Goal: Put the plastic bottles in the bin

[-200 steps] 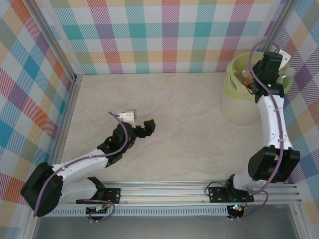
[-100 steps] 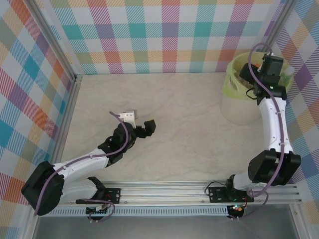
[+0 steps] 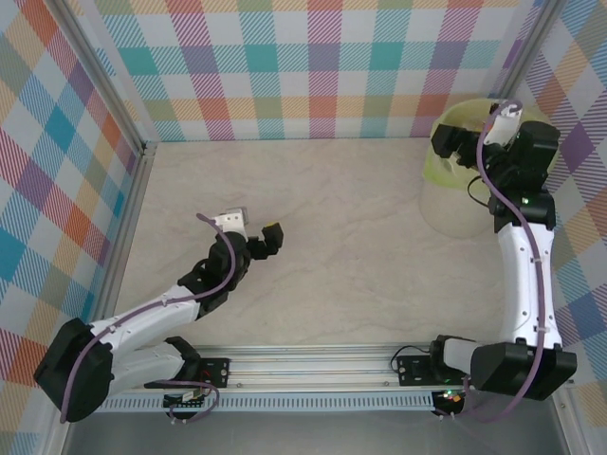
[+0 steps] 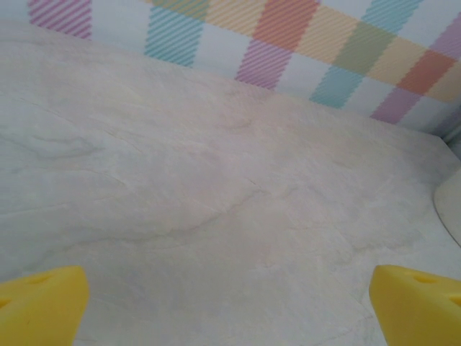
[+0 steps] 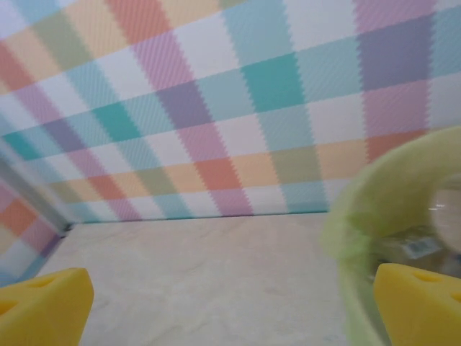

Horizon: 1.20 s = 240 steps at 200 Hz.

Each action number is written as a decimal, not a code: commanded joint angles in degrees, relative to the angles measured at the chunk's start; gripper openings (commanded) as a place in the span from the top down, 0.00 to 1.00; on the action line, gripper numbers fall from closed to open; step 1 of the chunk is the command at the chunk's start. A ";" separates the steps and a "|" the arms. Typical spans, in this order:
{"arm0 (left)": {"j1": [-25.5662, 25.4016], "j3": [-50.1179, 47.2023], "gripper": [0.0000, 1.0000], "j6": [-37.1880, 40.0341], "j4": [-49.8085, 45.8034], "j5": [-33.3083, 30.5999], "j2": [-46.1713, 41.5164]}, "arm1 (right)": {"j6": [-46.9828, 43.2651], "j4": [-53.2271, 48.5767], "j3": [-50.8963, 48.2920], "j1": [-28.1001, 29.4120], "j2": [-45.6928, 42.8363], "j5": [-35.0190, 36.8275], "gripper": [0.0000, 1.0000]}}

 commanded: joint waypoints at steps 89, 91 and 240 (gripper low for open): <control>18.41 -2.39 0.00 7.90 -14.71 -18.35 -14.04 | -16.02 7.99 -30.85 10.73 -7.51 -1.57 0.00; 18.65 -2.78 0.00 8.10 -14.46 -18.45 -14.00 | -16.02 8.65 -31.59 10.77 -7.29 -0.45 0.00; 32.69 -2.92 0.00 20.73 13.74 13.74 19.24 | -14.93 51.08 -48.89 10.68 17.41 16.22 0.00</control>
